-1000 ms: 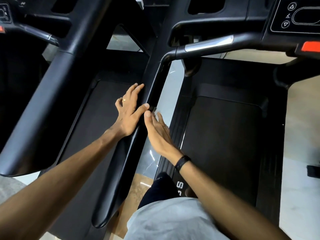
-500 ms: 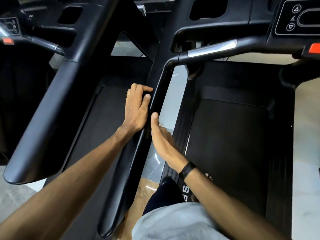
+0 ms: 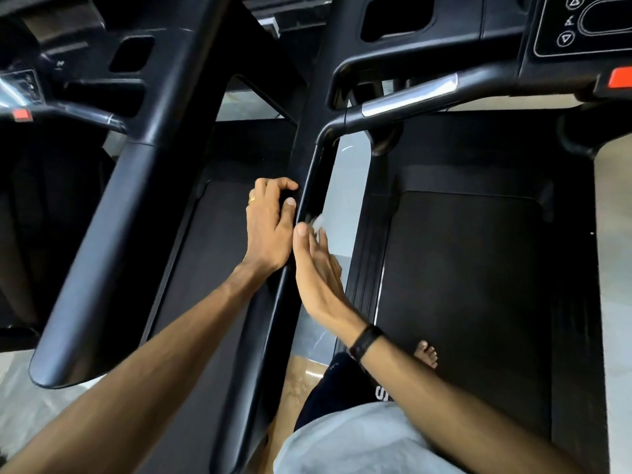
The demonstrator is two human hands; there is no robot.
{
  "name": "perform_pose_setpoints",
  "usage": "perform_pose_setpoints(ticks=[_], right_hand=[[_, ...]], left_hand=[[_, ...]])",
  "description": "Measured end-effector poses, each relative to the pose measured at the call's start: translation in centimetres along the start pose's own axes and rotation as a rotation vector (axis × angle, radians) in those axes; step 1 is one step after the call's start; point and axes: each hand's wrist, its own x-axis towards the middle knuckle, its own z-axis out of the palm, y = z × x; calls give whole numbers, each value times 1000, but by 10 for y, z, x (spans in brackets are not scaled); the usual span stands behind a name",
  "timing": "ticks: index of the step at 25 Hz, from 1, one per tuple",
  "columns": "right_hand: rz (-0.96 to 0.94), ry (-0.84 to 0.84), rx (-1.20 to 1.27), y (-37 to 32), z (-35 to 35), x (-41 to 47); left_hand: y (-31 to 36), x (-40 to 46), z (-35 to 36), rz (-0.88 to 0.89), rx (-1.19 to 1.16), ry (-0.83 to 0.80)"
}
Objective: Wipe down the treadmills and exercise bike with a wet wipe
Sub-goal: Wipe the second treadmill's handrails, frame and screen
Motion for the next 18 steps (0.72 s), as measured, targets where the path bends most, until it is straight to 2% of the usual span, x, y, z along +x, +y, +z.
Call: perform_pose_setpoints(ticks=[2, 5, 7, 9, 11, 14, 16, 18], right_hand=[[36, 25, 6, 3, 0, 20], [213, -74, -36, 15, -12, 19], [90, -109, -68, 8, -15, 6], [-51, -47, -45, -7, -15, 11], [-50, 1, -69, -9, -13, 26], [53, -66, -134, 6, -21, 21], [-27, -79, -76, -4, -24, 6], [-156, 0, -6, -20, -20, 10]], left_hand=[[-1, 1, -1, 21, 11, 10], [0, -1, 0, 27, 22, 1], [0, -1, 1, 26, 15, 2], [-2, 1, 0, 28, 22, 5], [-2, 2, -2, 39, 46, -12], [-4, 2, -2, 125, 84, -105], [-5, 6, -1, 139, 77, -163], [2, 9, -2, 135, 42, -168]])
